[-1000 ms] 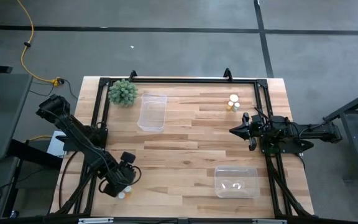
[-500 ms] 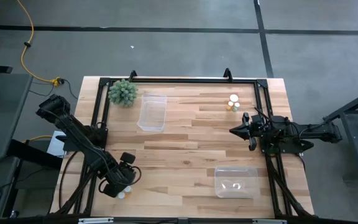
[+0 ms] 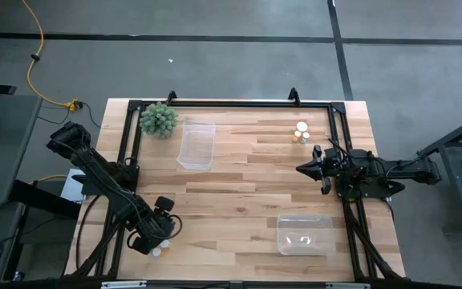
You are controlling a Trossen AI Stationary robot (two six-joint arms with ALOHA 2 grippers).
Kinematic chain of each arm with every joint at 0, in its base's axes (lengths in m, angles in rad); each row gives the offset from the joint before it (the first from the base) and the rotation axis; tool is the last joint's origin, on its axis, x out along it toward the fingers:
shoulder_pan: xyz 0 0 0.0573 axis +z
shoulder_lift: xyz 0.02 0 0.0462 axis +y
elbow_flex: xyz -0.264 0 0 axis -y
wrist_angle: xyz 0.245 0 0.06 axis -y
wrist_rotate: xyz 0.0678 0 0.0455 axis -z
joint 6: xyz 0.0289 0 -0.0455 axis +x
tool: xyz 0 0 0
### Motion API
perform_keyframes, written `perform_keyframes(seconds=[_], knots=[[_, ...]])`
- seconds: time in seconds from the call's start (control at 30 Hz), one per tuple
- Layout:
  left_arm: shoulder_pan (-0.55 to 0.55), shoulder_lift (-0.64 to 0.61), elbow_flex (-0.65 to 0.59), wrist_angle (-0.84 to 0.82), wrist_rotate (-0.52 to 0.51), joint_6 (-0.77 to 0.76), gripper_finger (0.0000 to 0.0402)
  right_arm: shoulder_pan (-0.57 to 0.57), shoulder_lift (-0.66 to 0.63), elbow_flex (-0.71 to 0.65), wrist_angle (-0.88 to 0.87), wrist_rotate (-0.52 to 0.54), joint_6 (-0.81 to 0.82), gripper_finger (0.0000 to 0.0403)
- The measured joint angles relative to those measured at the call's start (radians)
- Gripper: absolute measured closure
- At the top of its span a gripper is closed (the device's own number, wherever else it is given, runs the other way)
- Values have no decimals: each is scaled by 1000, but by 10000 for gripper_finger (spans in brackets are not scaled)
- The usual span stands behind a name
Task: Pick and place medicine bottles into bin by pill shape (circle, oval)
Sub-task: Put the pink tablet bottle into the top transparent bin
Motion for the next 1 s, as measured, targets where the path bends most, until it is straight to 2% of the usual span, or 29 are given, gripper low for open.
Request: perform_keyframes(seconds=[0.47,0.8,1.0], knots=[[0,0,0,-9,-14,48,241,0,0,0,0,0,0,402],[0,0,0,-10,-15,48,299,0,0,0,0,0,0,402],[34,-4,24,-46,-6,51,295,0,0,0,0,0,0,402]])
